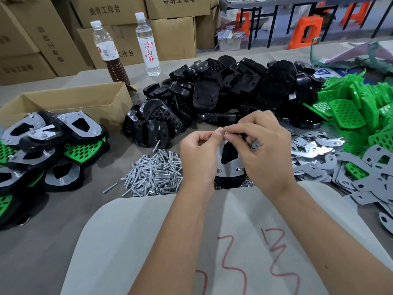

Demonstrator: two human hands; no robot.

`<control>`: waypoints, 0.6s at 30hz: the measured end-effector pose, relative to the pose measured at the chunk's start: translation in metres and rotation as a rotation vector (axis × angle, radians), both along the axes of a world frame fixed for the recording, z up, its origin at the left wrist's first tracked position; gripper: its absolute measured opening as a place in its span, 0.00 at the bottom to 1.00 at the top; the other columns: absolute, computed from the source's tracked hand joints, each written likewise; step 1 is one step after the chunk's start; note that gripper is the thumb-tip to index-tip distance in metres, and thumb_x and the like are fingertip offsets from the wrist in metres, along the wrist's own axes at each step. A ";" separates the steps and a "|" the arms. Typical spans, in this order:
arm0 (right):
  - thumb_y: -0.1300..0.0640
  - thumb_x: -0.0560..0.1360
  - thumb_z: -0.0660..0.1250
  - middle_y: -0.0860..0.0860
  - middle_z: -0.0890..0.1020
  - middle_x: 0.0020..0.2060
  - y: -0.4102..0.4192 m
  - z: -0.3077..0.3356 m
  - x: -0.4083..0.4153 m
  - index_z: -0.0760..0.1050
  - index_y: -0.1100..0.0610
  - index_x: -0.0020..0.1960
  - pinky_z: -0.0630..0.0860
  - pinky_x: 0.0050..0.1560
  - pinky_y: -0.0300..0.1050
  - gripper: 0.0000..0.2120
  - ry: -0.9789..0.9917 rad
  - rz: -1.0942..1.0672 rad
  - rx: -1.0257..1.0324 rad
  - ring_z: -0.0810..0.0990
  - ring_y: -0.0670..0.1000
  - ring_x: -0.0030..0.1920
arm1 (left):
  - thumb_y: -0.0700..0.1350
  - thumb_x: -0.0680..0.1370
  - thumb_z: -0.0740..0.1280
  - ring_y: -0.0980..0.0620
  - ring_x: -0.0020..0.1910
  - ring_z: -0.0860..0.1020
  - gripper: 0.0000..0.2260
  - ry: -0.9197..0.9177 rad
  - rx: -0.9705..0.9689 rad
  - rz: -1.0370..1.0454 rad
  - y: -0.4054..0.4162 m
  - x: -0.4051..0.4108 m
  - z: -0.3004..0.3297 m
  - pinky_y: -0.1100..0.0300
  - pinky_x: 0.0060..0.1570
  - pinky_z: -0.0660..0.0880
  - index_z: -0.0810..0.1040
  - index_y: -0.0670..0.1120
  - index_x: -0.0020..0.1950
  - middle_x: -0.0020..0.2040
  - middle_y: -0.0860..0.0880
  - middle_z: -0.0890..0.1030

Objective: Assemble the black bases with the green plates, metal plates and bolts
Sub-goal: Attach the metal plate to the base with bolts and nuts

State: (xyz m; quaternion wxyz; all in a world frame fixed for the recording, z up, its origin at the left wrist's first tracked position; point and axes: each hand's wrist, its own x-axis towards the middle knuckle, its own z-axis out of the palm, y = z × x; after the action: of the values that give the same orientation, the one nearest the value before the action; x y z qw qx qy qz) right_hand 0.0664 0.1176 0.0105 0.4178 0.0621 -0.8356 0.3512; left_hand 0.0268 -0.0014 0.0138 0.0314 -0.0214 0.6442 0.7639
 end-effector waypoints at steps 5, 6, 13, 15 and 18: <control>0.62 0.78 0.75 0.49 0.81 0.43 0.003 -0.001 -0.001 0.88 0.54 0.50 0.76 0.45 0.48 0.05 -0.049 0.072 -0.078 0.78 0.54 0.49 | 0.45 0.79 0.74 0.34 0.55 0.84 0.07 -0.024 0.030 -0.014 0.000 -0.001 0.000 0.34 0.62 0.78 0.84 0.41 0.47 0.51 0.36 0.86; 0.62 0.78 0.75 0.49 0.81 0.43 0.004 -0.001 -0.002 0.88 0.54 0.50 0.76 0.46 0.49 0.05 -0.056 0.088 -0.093 0.79 0.55 0.49 | 0.45 0.79 0.75 0.34 0.55 0.84 0.08 -0.026 0.030 -0.013 -0.001 -0.001 -0.001 0.34 0.62 0.78 0.84 0.41 0.47 0.51 0.35 0.85; 0.62 0.77 0.76 0.49 0.82 0.45 0.009 -0.006 -0.006 0.87 0.54 0.49 0.79 0.44 0.56 0.05 -0.107 0.151 -0.226 0.82 0.55 0.50 | 0.42 0.78 0.75 0.32 0.57 0.83 0.07 -0.017 0.085 0.006 -0.001 0.004 -0.004 0.32 0.62 0.77 0.84 0.39 0.51 0.52 0.34 0.85; 0.62 0.76 0.77 0.49 0.82 0.44 0.010 -0.006 -0.006 0.87 0.54 0.48 0.79 0.42 0.56 0.04 -0.103 0.155 -0.248 0.82 0.55 0.49 | 0.41 0.77 0.75 0.31 0.56 0.82 0.06 0.006 0.084 0.007 0.000 0.004 -0.005 0.32 0.61 0.78 0.85 0.39 0.50 0.50 0.35 0.86; 0.61 0.76 0.77 0.49 0.82 0.44 0.010 -0.005 -0.006 0.86 0.54 0.47 0.78 0.41 0.54 0.03 -0.082 0.154 -0.233 0.82 0.55 0.49 | 0.45 0.72 0.75 0.33 0.55 0.83 0.11 0.026 0.074 0.017 0.002 0.005 -0.004 0.33 0.60 0.79 0.84 0.39 0.50 0.49 0.37 0.86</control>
State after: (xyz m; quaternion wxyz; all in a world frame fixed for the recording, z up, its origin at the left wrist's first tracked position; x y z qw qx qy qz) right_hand 0.0606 0.1279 0.0053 0.3597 0.0627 -0.7983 0.4790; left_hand 0.0315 0.0003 0.0098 0.0171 -0.0159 0.6156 0.7877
